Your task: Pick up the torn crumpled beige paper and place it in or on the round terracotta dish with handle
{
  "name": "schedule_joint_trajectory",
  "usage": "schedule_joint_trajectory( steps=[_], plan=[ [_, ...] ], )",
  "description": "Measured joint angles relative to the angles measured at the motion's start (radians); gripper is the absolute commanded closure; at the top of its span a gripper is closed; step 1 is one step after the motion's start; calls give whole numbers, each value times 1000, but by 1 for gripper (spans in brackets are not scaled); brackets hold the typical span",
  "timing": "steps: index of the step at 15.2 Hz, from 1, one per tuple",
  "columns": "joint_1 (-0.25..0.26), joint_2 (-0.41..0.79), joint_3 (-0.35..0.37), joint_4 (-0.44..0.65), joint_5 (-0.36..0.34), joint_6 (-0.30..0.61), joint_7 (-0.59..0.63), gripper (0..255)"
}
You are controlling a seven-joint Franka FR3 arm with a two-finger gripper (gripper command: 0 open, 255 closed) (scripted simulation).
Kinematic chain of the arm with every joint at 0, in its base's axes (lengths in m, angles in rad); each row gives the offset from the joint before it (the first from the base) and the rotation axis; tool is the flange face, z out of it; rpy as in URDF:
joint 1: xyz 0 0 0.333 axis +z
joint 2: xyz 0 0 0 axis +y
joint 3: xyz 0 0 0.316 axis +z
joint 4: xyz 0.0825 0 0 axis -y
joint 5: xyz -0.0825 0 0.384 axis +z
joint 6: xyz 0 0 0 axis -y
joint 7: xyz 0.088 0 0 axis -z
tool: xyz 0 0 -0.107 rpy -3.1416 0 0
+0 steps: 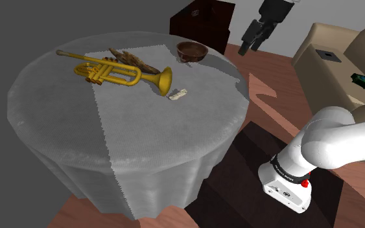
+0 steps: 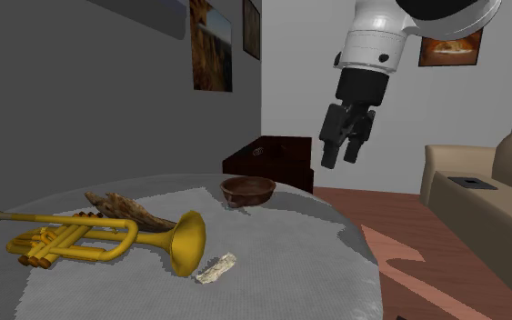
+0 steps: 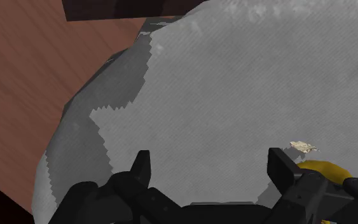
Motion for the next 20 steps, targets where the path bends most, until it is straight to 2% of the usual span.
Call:
schedule_joint_trajectory(
  steps=[2,7,20],
  plan=[
    [10,17,3,9,-5,7,-18,0],
    [96,169,33,61,-57,93,-194,0],
    [297,471,180,117,-238,305,-625,0]
  ],
)
